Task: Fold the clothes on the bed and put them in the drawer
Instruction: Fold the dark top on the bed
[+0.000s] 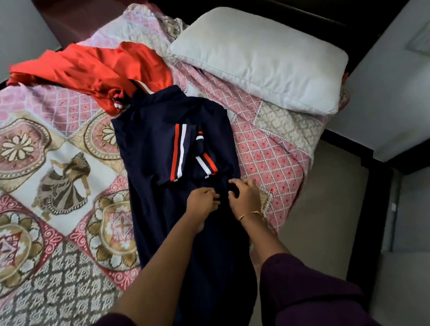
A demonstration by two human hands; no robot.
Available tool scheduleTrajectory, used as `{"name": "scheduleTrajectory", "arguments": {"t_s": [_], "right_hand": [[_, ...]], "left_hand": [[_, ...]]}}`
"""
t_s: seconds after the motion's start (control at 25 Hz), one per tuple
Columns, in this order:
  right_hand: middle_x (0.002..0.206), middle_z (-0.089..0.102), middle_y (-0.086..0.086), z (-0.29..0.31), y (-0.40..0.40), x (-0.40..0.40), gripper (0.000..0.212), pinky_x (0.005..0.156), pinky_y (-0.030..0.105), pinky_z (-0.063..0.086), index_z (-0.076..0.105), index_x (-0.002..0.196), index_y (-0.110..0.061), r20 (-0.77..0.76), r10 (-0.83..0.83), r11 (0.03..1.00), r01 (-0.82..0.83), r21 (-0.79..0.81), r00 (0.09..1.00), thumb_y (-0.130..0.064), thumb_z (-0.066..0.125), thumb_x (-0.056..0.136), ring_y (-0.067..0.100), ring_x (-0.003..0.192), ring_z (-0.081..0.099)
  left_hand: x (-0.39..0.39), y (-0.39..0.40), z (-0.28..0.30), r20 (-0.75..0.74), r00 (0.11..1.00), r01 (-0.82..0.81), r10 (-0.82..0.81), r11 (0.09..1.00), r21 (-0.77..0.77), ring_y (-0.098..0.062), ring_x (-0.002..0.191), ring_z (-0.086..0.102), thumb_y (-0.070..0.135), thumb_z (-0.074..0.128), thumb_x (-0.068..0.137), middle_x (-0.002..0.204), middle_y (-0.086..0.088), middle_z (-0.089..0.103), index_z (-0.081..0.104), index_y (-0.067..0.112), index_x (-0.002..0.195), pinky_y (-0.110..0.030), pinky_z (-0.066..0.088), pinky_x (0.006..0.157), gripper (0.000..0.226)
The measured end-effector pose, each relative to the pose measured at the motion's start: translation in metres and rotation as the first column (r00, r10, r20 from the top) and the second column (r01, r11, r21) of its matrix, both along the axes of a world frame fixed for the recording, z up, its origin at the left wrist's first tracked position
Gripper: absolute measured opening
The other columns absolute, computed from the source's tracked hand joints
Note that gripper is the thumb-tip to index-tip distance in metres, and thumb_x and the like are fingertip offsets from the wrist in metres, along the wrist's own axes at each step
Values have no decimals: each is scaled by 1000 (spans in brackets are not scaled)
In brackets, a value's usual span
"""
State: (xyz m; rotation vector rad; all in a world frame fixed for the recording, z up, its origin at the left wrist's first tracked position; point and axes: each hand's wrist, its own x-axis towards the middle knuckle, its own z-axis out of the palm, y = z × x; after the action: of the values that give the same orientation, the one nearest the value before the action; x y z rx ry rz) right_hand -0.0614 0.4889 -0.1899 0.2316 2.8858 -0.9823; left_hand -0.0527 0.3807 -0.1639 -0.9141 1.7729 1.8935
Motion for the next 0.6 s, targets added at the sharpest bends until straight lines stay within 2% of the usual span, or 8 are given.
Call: {"name": "scheduleTrajectory", "arguments": {"t_s": [0.12,0.2,0.28,0.36,0.44,0.48,0.52,0.6], "right_hand": [[123,52,17,-5,-1,-22,47,94,37,36,49,128,-3,-9,82,996,-81,38,997,-3,58,81,34,114,44],[107,59,20,-8,-2,-30,39,85,41,44,59,113,2,-98,99,993,-91,76,990,-5,55,75,38,99,54],[87,59,19,-11,-2,-33,37,65,41,51,64,96,2,-163,154,982,-134,130,974,-12,46,67,37,76,57],[81,55,17,-10,-4,-35,37,57,37,48,63,90,0,-196,241,961,-204,189,951,-15,46,61,34,69,54],[79,53,15,-9,-10,-33,35,55,35,46,62,84,-2,-233,350,925,-296,237,907,-21,45,60,32,68,52],[79,53,14,-9,-14,-31,33,55,35,46,61,78,-4,-252,409,903,-350,248,877,-27,44,62,31,67,52],[78,53,12,-9,-17,-29,33,55,34,46,61,74,-6,-261,461,881,-401,252,848,-33,46,65,30,68,52],[77,54,9,-12,-25,-21,37,57,31,43,64,71,-10,-265,519,850,-458,259,813,-43,49,73,26,67,51]], "left_hand": [[-41,8,-5,67,987,-154,147,981,120,-14,73,58,12,48,97,87,-5,60,56,7,96,-22,49,66,9],[-59,14,-11,51,965,-262,257,955,140,-12,73,57,17,57,93,86,-1,59,56,11,96,-20,48,63,6],[-71,20,-13,-8,906,-420,423,901,107,-15,74,57,11,61,90,86,-1,58,52,12,106,-23,50,66,18],[-79,18,-7,-157,849,-514,504,857,-26,-25,91,59,3,53,92,99,-7,61,48,8,118,-28,48,82,27],[-86,5,-2,-278,849,-509,449,835,-207,-24,120,51,1,42,96,130,-10,54,37,10,140,-20,36,97,46],[-89,-4,0,-308,863,-486,401,828,-281,-22,125,47,0,38,97,136,-8,50,33,13,144,-18,33,99,49],[-92,-14,-2,-309,884,-447,352,831,-333,-22,124,48,1,36,97,135,-8,51,34,14,143,-19,35,101,48],[-91,-28,-8,-218,922,-382,318,839,-389,-26,114,55,12,41,98,123,-10,57,45,11,134,-33,43,100,36]]}}
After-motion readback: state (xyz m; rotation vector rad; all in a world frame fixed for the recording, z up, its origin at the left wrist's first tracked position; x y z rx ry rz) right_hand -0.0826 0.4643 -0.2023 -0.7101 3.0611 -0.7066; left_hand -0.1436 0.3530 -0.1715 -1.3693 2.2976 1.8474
